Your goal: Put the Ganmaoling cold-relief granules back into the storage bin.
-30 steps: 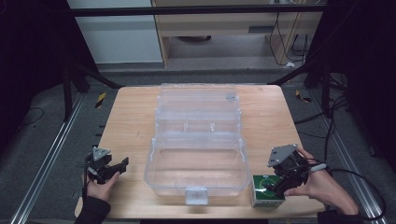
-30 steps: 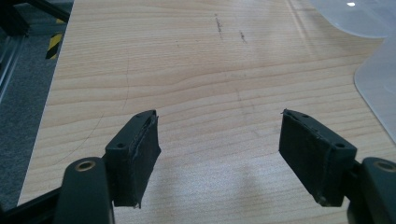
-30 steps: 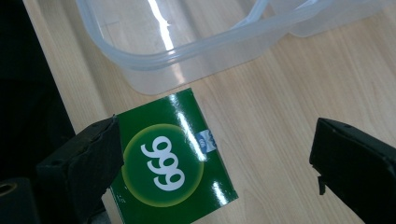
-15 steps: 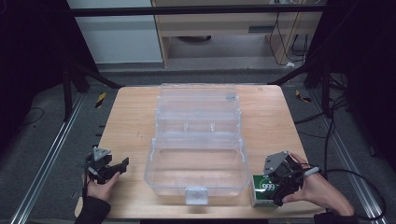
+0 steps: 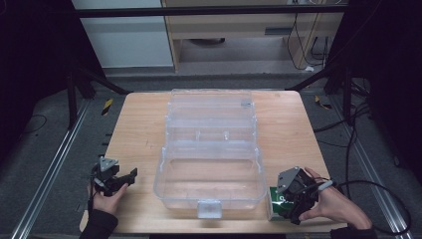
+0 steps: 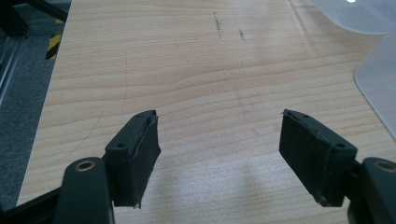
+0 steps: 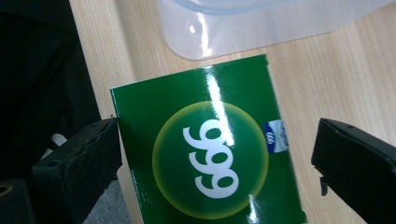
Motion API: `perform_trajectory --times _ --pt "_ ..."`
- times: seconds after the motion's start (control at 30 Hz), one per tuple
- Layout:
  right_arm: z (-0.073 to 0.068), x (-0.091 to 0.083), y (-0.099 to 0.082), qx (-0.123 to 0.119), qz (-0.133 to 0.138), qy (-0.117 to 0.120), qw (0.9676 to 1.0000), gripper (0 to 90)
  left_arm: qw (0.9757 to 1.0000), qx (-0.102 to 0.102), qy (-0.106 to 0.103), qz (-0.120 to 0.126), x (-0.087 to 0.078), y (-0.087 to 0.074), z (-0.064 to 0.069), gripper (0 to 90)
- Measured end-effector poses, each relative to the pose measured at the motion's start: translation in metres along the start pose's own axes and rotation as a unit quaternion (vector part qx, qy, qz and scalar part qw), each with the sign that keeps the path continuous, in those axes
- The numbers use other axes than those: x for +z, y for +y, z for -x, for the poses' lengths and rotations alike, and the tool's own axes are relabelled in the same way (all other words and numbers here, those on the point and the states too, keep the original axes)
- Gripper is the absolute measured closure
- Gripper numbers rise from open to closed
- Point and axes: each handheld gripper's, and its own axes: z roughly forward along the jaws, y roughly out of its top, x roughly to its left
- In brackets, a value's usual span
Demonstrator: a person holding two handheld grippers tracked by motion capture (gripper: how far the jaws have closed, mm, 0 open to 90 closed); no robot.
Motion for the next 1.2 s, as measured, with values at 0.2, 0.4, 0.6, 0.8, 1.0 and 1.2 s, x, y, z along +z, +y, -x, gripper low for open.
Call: perform_trajectory --times 0.2,0.4,0.6,0.8,1.0,1.2 --pt "-0.001 0.007 0.0 -0.012 -0.012 0.007 0.9998 2.1 1.0 0.0 0.0 0.0 0.0 0.0 0.0 28.0" --pt "-0.001 0.014 0.003 -0.019 -0.027 0.017 0.9993 2.6 1.0 0.0 0.0 0.0 0.0 0.0 0.0 28.0" --pt "0.0 0.017 0.004 -0.025 -0.035 0.022 0.9988 3.6 1.0 0.001 0.0 0.0 0.0 0.0 0.0 28.0" --pt "0.002 0.025 -0.001 -0.022 -0.042 0.028 0.9984 5.2 1.0 0.001 0.0 0.0 0.0 0.0 0.0 28.1" --pt "0.003 0.03 -0.004 -0.024 -0.038 0.034 0.9984 6.1 1.0 0.001 0.0 0.0 0.0 0.0 0.0 28.1" --pt "0.004 0.032 -0.008 -0.025 -0.03 0.037 0.9985 8.8 1.0 0.002 0.0 -0.001 0.0 0.0 0.0 28.1"
